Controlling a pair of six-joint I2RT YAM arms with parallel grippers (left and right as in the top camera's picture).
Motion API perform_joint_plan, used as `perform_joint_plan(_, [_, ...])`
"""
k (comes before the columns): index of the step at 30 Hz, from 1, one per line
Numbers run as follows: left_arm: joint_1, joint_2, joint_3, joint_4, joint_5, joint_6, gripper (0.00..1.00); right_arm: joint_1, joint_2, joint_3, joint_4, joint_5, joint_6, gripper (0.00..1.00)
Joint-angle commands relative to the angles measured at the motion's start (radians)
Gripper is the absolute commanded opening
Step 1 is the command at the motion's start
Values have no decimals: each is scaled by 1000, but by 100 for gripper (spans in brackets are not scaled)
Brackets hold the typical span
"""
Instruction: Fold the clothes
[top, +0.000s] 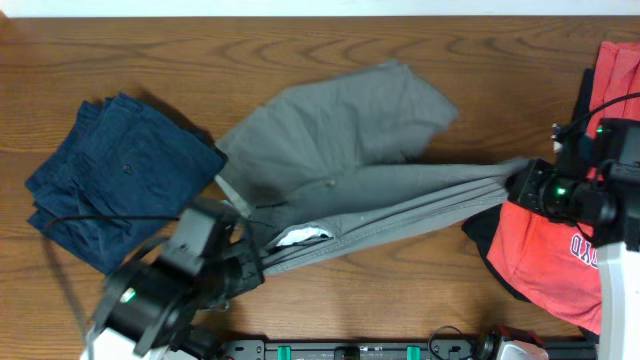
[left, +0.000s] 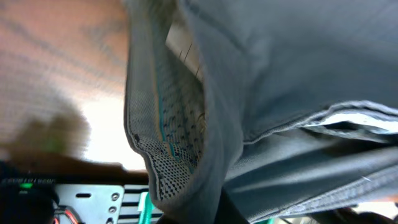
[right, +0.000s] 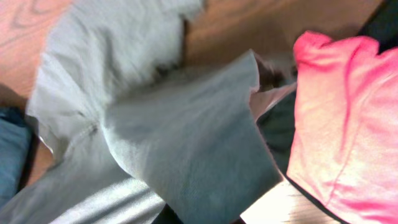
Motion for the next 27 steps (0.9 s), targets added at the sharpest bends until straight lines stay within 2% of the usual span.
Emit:
perform_joint_plan(1, [11, -68, 62, -53, -124, 46, 6, -53, -19, 79, 21, 218, -32, 1])
perform_joint_plan(4, [11, -108, 70, -32, -175, 18, 6, -51, -32, 99, 63, 206, -31, 1])
perform_joint_plan(8, [11, -100, 60, -11, -360, -74, 6, -21, -8, 99, 179, 131, -74, 1])
perform_joint_plan(12, [11, -48, 30, 89, -420, -87, 6, 45, 66, 99, 295, 120, -84, 1])
perform_joint_plan(14, [12, -2, 25, 116, -482, -111, 6, 84, 120, 99, 366, 120, -83, 1])
perform_joint_plan(17, [12, 95, 25, 120, -618, -226, 6, 142, 213, 99, 490, 120, -68, 1])
perform_joint_plan(19, [12, 151, 25, 124, -657, -276, 6, 167, 261, 99, 560, 120, -64, 1])
perform_joint_plan(27, [127, 446, 25, 256, -665, -299, 6, 230, 463, 99, 834, 124, -25, 1])
